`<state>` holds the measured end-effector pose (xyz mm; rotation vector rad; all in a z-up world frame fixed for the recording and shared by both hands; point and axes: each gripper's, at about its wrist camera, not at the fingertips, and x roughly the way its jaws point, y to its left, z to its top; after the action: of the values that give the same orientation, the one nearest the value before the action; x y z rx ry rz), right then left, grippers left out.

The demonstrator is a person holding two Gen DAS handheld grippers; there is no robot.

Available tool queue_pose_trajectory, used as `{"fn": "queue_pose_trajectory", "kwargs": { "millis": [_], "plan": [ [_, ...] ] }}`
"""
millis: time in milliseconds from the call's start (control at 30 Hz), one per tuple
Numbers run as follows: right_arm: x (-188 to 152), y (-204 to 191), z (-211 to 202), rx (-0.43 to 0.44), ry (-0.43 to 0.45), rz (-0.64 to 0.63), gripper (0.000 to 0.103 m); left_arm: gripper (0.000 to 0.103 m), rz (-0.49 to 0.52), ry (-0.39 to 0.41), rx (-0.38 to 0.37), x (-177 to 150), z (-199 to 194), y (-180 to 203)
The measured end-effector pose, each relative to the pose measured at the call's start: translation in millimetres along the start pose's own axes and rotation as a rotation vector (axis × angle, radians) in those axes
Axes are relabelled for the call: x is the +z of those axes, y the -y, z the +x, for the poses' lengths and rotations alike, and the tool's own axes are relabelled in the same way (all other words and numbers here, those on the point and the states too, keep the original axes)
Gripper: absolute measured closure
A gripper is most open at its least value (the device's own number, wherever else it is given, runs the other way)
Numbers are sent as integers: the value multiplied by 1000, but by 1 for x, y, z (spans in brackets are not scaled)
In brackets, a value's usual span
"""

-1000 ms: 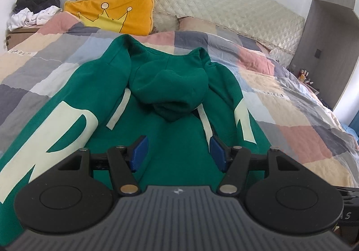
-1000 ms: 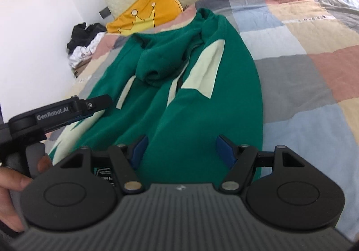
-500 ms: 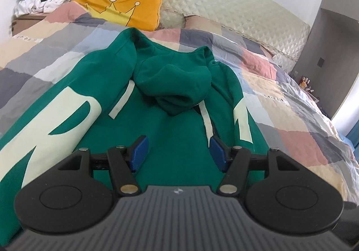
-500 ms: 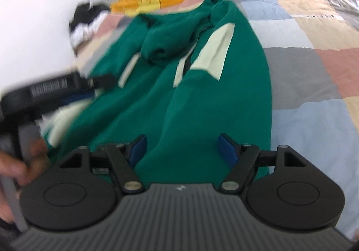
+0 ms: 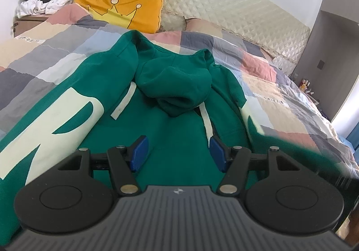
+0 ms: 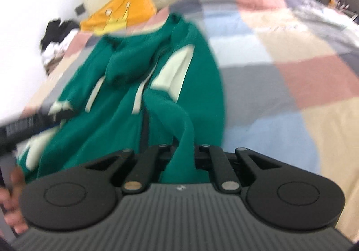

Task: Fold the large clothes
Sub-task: 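Release the hoodie with the left gripper while the right gripper pulls a sleeve outward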

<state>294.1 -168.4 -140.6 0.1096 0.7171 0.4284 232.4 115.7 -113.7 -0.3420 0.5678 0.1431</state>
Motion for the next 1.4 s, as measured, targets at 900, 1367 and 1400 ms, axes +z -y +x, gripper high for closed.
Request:
{"fn": "queue_pose_trajectory", "kwargs": {
  "millis": [900, 1367, 1400],
  "plan": [
    [240, 258, 84, -615, 226, 128, 95, 34, 22, -53, 89, -4, 89, 19],
    [160, 298, 160, -615, 135, 117, 94, 0, 81, -32, 286, -48, 131, 23],
    [160, 301, 161, -607, 132, 125, 94, 0, 82, -26, 292, -49, 130, 23]
  ]
}}
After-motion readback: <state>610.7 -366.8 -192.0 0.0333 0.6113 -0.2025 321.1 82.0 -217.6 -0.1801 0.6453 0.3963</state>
